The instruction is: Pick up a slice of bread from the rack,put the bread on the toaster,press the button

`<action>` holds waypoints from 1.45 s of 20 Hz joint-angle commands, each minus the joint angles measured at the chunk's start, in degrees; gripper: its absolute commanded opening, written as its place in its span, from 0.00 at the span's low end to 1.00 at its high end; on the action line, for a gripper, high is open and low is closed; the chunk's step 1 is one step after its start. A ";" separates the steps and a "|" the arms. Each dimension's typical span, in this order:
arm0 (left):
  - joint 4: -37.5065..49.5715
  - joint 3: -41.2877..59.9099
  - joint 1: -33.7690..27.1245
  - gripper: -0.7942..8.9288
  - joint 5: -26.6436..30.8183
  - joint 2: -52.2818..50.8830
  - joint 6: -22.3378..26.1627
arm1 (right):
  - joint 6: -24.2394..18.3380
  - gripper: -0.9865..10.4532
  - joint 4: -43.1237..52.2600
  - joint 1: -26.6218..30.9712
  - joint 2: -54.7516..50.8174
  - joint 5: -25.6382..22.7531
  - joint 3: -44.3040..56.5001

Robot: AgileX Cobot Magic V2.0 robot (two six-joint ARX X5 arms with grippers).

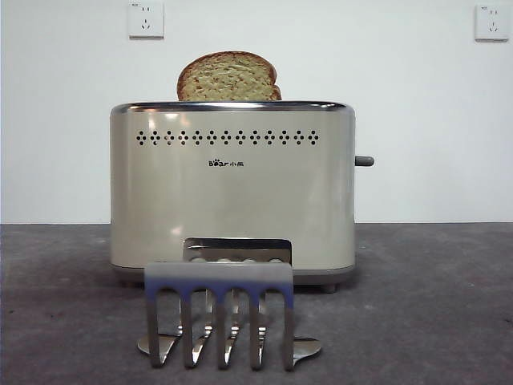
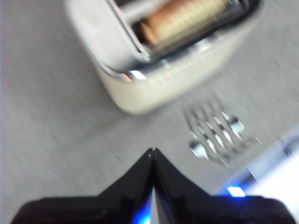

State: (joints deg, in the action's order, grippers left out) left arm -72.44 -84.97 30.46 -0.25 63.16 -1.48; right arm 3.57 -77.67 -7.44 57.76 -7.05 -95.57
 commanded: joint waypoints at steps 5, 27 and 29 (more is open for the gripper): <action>47.12 28.76 -14.78 0.08 -6.16 -15.74 13.57 | -0.33 0.09 -1.16 -0.04 3.21 -0.09 -0.09; 63.25 84.54 -29.59 0.08 -2.34 -62.93 5.51 | -0.33 0.09 1.92 -0.04 22.01 -0.07 -0.07; 62.97 84.54 -29.81 0.08 -1.29 -62.93 4.22 | -0.33 0.09 4.17 -0.04 21.99 -0.04 -0.09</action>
State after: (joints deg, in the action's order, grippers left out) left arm -10.20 -1.04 0.80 -1.67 0.40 3.86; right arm 3.57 -73.56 -7.44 79.64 -7.07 -95.57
